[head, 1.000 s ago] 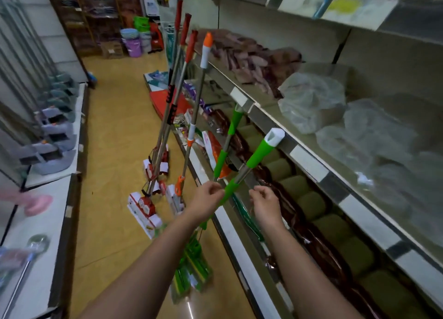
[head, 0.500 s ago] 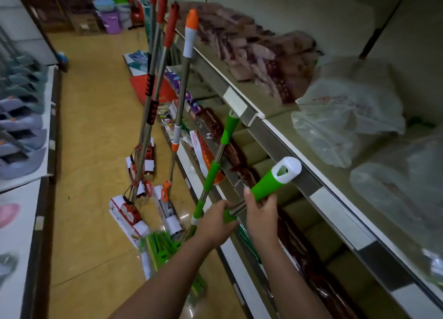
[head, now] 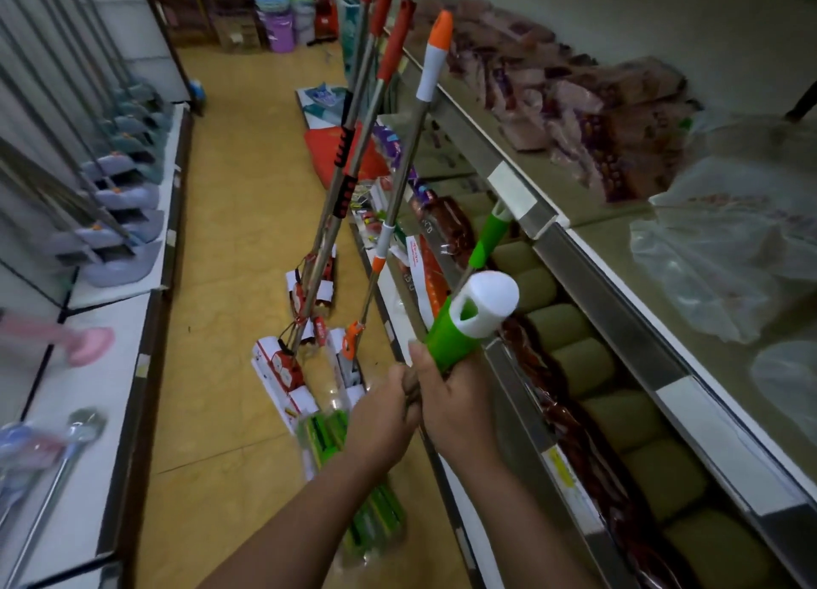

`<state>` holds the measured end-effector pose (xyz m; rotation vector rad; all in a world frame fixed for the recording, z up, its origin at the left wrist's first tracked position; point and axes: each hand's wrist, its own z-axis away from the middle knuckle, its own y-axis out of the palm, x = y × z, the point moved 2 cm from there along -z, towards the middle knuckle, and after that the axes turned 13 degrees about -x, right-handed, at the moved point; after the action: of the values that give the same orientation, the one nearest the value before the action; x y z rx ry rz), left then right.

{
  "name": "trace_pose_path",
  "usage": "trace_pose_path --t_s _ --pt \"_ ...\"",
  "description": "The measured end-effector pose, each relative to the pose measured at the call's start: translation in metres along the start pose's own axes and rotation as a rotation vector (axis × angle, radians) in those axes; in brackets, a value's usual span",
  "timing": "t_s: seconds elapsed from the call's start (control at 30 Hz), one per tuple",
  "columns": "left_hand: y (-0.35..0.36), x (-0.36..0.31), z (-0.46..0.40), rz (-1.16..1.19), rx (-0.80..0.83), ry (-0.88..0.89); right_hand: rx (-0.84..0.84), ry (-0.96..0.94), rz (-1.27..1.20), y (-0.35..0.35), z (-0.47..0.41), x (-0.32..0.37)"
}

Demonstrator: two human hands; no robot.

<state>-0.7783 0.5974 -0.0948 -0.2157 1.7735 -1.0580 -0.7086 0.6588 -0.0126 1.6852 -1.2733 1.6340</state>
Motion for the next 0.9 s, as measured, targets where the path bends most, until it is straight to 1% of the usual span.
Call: trace_pose_path --t_s 0.1,0.27,0.33,0.4,0.43,0.5,0.53,0.57,0.63,0.7,0.73,0.83,0.9 --pt "-0.045 0.001 -0.005 -0.092 -0.111 0.006 0.112 -0.138 -0.009 0.023 -0.006 0.037" --pt "-0.118 0.004 -0.004 -0.048 -0.282 -0.062 0.245 -0.248 -0.075 0.062 -0.012 0.105" --pt "-0.144 0.01 -0.004 0.017 -0.36 -0.102 0.353 -0.217 -0.17 0.08 -0.012 0.119" --pt "-0.171 0.017 -0.004 0.086 -0.431 -0.141 0.443 -0.166 -0.259 0.099 -0.01 0.118" --pt "-0.185 0.021 -0.005 0.114 -0.471 -0.149 0.464 -0.114 -0.325 0.108 -0.007 0.111" --pt "-0.214 0.027 -0.009 0.144 -0.542 -0.132 0.48 0.074 -0.441 0.125 0.002 0.088" --pt "-0.229 0.028 -0.012 0.144 -0.573 -0.114 0.502 0.159 -0.45 0.136 0.009 0.076" --pt "-0.242 0.03 -0.015 0.148 -0.595 -0.099 0.549 0.209 -0.42 0.146 0.017 0.064" --pt "-0.27 0.036 -0.025 0.17 -0.625 -0.074 0.712 0.223 -0.274 0.17 0.032 0.052" --pt "-0.297 0.049 -0.037 0.204 -0.645 -0.062 0.885 0.221 -0.177 0.197 0.043 0.057" --pt "-0.31 0.058 -0.044 0.231 -0.646 -0.058 0.926 0.219 -0.143 0.211 0.045 0.062" --pt "-0.348 0.086 -0.068 0.291 -0.633 -0.041 0.936 0.177 -0.048 0.258 0.049 0.085" --pt "-0.372 0.101 -0.082 0.287 -0.622 -0.018 0.899 0.138 0.032 0.294 0.052 0.101"
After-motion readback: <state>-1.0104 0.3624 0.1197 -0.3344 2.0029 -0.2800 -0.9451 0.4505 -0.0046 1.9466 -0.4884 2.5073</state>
